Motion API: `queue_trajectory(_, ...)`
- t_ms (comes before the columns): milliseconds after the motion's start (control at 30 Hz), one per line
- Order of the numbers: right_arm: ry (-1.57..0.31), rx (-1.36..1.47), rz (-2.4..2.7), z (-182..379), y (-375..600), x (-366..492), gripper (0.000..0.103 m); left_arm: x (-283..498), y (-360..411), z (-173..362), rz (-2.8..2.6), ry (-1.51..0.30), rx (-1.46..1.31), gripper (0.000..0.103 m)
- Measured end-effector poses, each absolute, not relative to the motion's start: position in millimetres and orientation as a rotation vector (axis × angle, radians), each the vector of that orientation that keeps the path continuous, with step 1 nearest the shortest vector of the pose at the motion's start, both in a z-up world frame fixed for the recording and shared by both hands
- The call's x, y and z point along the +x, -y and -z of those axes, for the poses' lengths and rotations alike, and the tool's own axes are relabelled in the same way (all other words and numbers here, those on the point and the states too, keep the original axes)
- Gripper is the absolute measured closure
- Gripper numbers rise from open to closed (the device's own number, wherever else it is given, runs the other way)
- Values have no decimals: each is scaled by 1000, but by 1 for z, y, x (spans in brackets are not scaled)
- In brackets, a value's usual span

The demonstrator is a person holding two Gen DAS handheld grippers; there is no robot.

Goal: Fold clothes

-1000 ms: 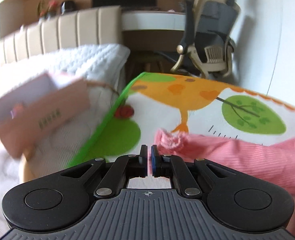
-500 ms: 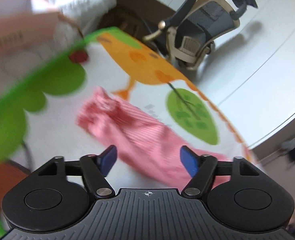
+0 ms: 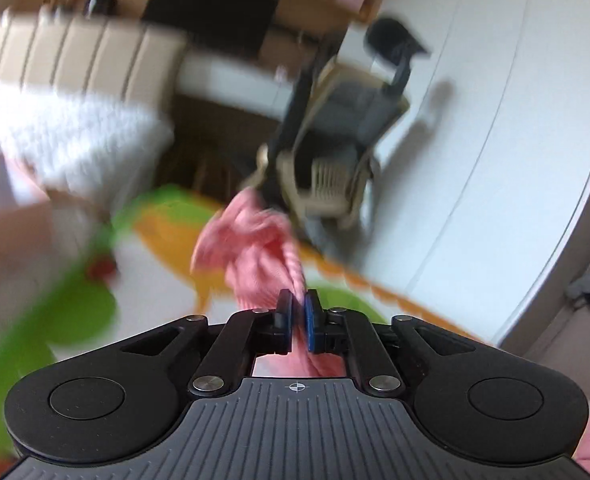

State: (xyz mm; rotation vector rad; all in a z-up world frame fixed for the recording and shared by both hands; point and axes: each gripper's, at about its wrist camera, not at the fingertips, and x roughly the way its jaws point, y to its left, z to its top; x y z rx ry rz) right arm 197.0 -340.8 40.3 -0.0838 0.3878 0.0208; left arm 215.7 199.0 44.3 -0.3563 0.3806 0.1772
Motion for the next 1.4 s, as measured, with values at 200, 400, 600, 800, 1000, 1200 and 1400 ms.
queue_trajectory(200, -420, -84, -70, -33, 318, 194, 35, 209, -257, -1, -385, -611, -499, 39)
queue_trajectory(400, -435, -102, -112, -31, 303, 189, 34, 213, -270, 38, -245, -663, -886, 18)
queue_trajectory(600, -451, -92, -138, -29, 300, 184, 33, 257, -248, 54, -365, -633, -804, 66)
queue_trajectory(800, -430, -38, -140, -31, 313, 180, 33, 237, -186, -38, -197, -444, -467, 96)
queue_trajectory(1000, -403, 57, -205, -26, 308, 189, 33, 241, -96, -103, 146, -393, -474, 95)
queue_trajectory(1200, -387, 81, -235, -31, 308, 183, 33, 255, -44, -94, 372, -484, -480, 31)
queue_trajectory(1400, -440, 198, -329, -40, 303, 205, 33, 257, -24, -82, 514, -548, -480, 11)
